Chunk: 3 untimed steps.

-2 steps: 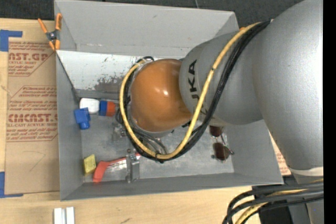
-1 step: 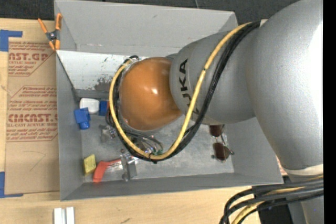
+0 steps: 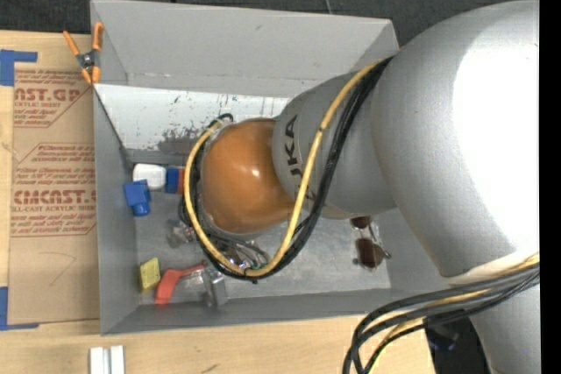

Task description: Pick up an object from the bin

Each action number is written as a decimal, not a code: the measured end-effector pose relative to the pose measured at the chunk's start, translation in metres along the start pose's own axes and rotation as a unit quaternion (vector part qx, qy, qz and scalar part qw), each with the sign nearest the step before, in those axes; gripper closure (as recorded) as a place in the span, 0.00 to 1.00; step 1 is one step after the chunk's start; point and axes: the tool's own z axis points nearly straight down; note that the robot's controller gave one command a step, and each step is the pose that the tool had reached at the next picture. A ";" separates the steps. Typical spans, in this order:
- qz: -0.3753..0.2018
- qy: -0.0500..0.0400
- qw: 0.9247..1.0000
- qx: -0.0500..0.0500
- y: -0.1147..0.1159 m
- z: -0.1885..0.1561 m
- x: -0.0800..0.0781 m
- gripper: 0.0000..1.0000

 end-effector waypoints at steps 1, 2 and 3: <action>-0.012 -0.002 1.000 0.000 -0.003 0.025 0.000 1.00; -0.014 -0.002 1.000 0.000 -0.003 0.025 0.000 1.00; -0.014 -0.002 1.000 0.000 -0.003 0.021 0.001 1.00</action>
Offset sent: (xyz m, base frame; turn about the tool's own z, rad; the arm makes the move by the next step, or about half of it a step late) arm 0.0000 0.0000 0.0000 0.0000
